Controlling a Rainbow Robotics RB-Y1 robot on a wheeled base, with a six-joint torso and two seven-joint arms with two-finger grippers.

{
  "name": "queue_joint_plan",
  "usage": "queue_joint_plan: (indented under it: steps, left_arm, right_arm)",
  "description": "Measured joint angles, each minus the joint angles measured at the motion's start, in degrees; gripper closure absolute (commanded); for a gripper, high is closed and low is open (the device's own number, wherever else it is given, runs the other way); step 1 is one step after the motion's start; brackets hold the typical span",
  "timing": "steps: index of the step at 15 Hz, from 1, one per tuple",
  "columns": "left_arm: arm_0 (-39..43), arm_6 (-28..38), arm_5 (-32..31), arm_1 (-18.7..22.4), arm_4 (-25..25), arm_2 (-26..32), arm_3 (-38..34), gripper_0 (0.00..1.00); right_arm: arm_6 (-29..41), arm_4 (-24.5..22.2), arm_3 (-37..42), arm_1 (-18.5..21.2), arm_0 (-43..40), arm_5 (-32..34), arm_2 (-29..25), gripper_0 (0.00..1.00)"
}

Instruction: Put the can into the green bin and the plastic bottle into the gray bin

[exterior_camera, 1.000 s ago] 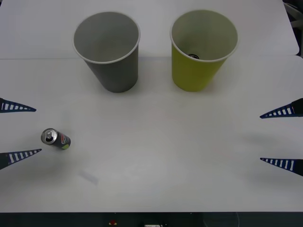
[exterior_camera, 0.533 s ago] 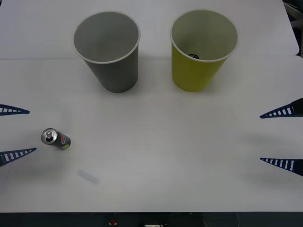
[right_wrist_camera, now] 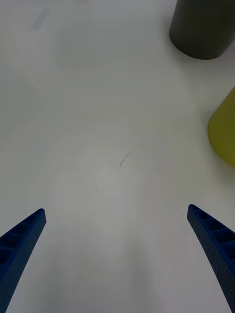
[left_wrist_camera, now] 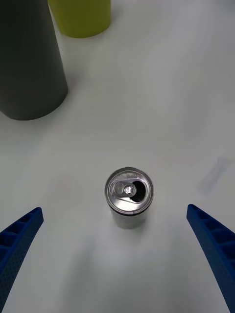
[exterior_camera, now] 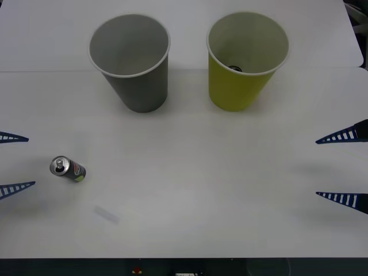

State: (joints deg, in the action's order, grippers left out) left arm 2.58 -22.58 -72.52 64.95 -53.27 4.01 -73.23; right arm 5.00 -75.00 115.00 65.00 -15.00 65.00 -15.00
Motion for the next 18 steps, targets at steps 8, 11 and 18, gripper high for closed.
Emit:
queue_joint_plan:
  steps: [8, 11, 18]
  left_arm:
    - [-10.2, -16.7, -1.2, -1.5, 19.2, -19.9, 21.2, 0.0]
    - [-13.3, -20.2, -1.4, -3.8, 24.9, -25.4, 27.2, 0.0]
    - [-17.4, -23.9, -2.6, -8.3, 32.0, -32.3, 35.5, 0.0]
  right_arm:
    - [0.0, 0.0, 0.0, 0.0, 0.0, 0.0, 0.0, 0.0]
    - [0.0, 0.0, 0.0, 0.0, 0.0, 0.0, 0.0, 0.0]
    - [0.0, 0.0, 0.0, 0.0, 0.0, 0.0, 0.0, 0.0]
